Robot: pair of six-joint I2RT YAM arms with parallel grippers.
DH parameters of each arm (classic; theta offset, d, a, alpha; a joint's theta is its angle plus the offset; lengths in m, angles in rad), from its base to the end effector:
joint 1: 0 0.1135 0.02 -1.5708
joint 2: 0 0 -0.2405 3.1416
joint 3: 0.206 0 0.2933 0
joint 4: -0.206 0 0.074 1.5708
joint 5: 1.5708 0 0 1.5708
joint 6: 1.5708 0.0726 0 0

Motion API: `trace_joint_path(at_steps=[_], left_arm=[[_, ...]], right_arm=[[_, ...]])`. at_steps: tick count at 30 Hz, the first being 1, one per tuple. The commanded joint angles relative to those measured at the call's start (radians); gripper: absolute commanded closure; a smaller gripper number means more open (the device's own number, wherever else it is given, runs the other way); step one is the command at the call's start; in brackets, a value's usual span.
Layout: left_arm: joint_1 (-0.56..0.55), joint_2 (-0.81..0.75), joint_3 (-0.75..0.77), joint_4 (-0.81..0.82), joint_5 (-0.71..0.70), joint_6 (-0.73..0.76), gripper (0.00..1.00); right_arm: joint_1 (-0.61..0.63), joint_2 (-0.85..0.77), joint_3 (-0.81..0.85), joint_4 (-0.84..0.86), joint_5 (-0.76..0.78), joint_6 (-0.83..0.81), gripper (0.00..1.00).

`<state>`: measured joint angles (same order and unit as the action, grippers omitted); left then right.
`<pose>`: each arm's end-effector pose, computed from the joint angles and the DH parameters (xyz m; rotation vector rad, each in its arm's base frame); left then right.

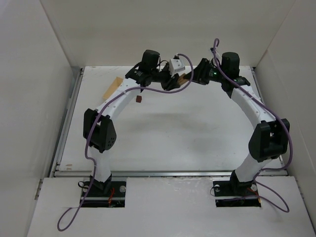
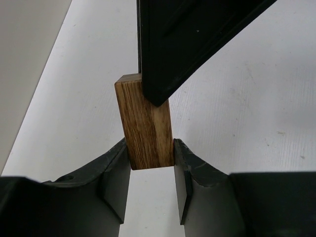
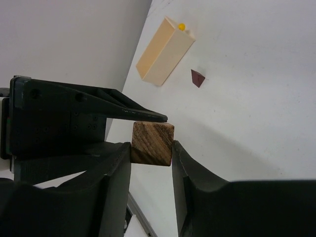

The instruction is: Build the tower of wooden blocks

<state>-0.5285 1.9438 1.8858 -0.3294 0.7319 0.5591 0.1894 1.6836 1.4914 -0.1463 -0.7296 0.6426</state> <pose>0.4214 -0.3022 0.3324 1.3678 1.3395 -0.6913 0.4438 0.1344 0.3140 -0.0757 2.0190 1.2394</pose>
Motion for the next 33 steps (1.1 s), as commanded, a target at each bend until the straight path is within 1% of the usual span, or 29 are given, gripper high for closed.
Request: trace_joint_path(at_steps=[1, 2, 4, 5, 6, 8, 9, 10, 11, 12, 13, 15, 16, 17, 19, 20, 21, 24, 25, 27, 28, 29, 30, 31, 33], left_arm=[[-0.002, -0.019, -0.014, 0.076, -0.026, -0.037, 0.96], [-0.002, -0.019, -0.014, 0.076, -0.046, -0.037, 0.84], [-0.002, -0.019, -0.037, 0.087, -0.066, -0.037, 0.55], [-0.002, -0.019, -0.037, 0.096, -0.089, -0.037, 0.34], [-0.002, -0.010, -0.050, 0.107, -0.104, -0.051, 0.25], [-0.002, -0.009, -0.062, 0.118, -0.140, -0.083, 0.15], [-0.002, -0.009, -0.074, 0.118, -0.172, -0.084, 0.09], [-0.002, -0.009, -0.074, 0.118, -0.186, -0.084, 0.04], [-0.002, -0.009, -0.088, 0.101, -0.199, -0.084, 0.01], [-0.002, -0.009, -0.100, 0.089, -0.212, -0.084, 0.01], [0.008, -0.009, -0.109, 0.061, -0.222, -0.084, 0.01], [0.028, -0.028, -0.152, 0.040, -0.223, -0.094, 0.01], [0.053, -0.028, -0.174, 0.039, -0.223, -0.094, 0.01], [0.064, -0.042, -0.198, 0.030, -0.232, -0.094, 0.01], [0.093, -0.065, -0.273, 0.030, -0.273, -0.073, 0.01], [0.093, -0.065, -0.295, 0.030, -0.290, -0.050, 0.02], [0.107, -0.078, -0.330, 0.039, -0.308, -0.036, 0.04], [0.128, -0.078, -0.353, 0.039, -0.388, -0.027, 0.08], [0.128, -0.078, -0.362, 0.039, -0.399, -0.027, 0.12], [0.160, -0.078, -0.373, 0.050, -0.399, -0.057, 0.17], [0.169, -0.078, -0.396, 0.050, -0.399, -0.095, 0.20], [0.185, -0.078, -0.407, 0.064, -0.390, -0.116, 0.28], [0.185, -0.088, -0.418, 0.076, -0.379, -0.132, 0.33], [0.197, -0.088, -0.427, 0.085, -0.379, -0.148, 0.36], [0.206, -0.088, -0.458, 0.102, -0.390, -0.186, 0.37]], right_arm=[[0.002, -0.013, 0.010, 0.067, -0.037, 0.003, 0.90], [0.002, -0.013, 0.010, 0.067, -0.024, 0.003, 0.92], [0.002, -0.024, 0.001, 0.067, 0.002, 0.003, 0.97], [0.011, -0.036, 0.001, 0.053, 0.022, 0.003, 0.99], [0.012, -0.048, -0.011, 0.042, 0.073, 0.003, 1.00], [0.012, -0.059, -0.022, -0.004, 0.139, 0.003, 1.00], [0.012, -0.071, -0.022, -0.024, 0.226, -0.010, 1.00], [0.012, -0.071, -0.031, -0.047, 0.281, -0.011, 1.00], [0.024, -0.085, -0.031, -0.103, 0.341, -0.026, 1.00], [0.033, -0.097, -0.031, -0.133, 0.402, -0.050, 1.00], [0.044, -0.098, -0.031, -0.159, 0.524, -0.064, 1.00], [0.090, -0.107, -0.040, -0.223, 0.649, -0.086, 1.00], [0.108, -0.107, -0.040, -0.237, 0.752, -0.102, 1.00], [0.148, -0.107, -0.055, -0.249, 0.795, -0.112, 1.00], [0.188, -0.079, -0.071, -0.275, 0.870, -0.126, 1.00], [0.226, -0.068, -0.085, -0.276, 0.941, -0.135, 1.00], [0.243, -0.055, -0.094, -0.291, 0.970, -0.135, 1.00], [0.307, -0.004, -0.118, -0.291, 1.067, -0.135, 1.00], [0.321, 0.008, -0.129, -0.280, 1.091, -0.124, 1.00], [0.358, 0.047, -0.129, -0.280, 1.160, -0.110, 1.00], [0.369, 0.057, -0.129, -0.280, 1.179, -0.095, 1.00], [0.386, 0.067, -0.129, -0.270, 1.205, -0.095, 1.00], [0.386, 0.082, -0.129, -0.253, 1.214, -0.095, 1.00], [0.401, 0.082, -0.129, -0.253, 1.214, -0.095, 1.00], [0.415, 0.114, -0.129, -0.228, 1.233, -0.095, 1.00]])
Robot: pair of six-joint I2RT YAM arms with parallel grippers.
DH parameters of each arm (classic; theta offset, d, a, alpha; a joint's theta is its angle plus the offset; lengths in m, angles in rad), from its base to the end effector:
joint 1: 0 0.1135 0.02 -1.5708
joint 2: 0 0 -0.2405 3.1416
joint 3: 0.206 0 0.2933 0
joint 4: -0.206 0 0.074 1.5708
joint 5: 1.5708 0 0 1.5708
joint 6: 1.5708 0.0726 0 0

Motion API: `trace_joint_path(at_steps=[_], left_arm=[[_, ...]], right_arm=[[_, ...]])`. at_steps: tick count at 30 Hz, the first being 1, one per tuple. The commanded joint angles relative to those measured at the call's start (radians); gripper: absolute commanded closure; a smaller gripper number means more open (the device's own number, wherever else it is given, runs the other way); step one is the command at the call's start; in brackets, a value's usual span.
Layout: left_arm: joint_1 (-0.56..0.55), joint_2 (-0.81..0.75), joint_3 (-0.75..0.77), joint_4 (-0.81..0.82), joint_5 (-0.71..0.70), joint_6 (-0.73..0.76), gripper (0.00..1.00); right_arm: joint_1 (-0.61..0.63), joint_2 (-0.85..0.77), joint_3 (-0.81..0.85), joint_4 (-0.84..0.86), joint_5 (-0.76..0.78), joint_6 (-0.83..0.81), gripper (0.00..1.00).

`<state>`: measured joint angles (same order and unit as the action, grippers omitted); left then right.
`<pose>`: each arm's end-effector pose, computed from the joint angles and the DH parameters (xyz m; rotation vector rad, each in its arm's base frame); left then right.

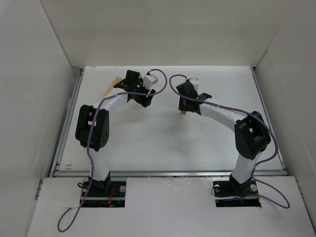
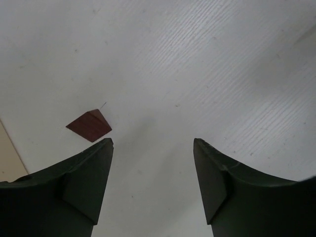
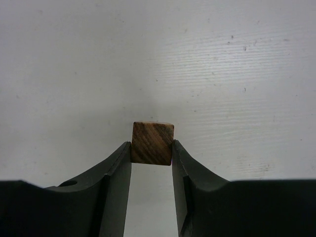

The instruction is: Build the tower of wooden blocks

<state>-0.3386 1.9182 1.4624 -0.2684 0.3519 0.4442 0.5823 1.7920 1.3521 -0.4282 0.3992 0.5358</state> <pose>0.4563 -0.1872 0.1729 1.0286 2.0182 -0.3472 0.3906 0.2234 0.1726 0.1193 2.3481 0.0537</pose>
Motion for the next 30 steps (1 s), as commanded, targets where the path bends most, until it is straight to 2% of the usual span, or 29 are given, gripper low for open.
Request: trace_joint_path(at_steps=[1, 8, 14, 17, 22, 30], left_arm=[[0.016, -0.062, -0.043, 0.061, -0.022, -0.085, 0.40], [0.016, -0.051, -0.074, 0.124, -0.140, -0.182, 0.42], [0.016, -0.012, -0.039, 0.135, -0.237, -0.225, 0.36], [0.016, -0.002, -0.030, 0.126, -0.237, -0.248, 0.36], [0.016, 0.007, -0.030, 0.126, -0.246, -0.257, 0.36], [0.026, 0.016, -0.021, 0.135, -0.257, -0.248, 0.34]], right_arm=[[0.031, 0.016, 0.021, 0.054, 0.118, 0.012, 1.00], [0.062, 0.104, 0.044, 0.065, 0.139, 0.003, 1.00], [0.062, 0.115, 0.025, 0.095, 0.101, 0.024, 1.00], [0.062, 0.106, -0.010, 0.144, 0.101, 0.024, 1.00], [0.096, 0.095, -0.071, 0.253, 0.053, -0.105, 1.00], [0.117, 0.125, -0.031, 0.227, 0.070, -0.161, 1.00]])
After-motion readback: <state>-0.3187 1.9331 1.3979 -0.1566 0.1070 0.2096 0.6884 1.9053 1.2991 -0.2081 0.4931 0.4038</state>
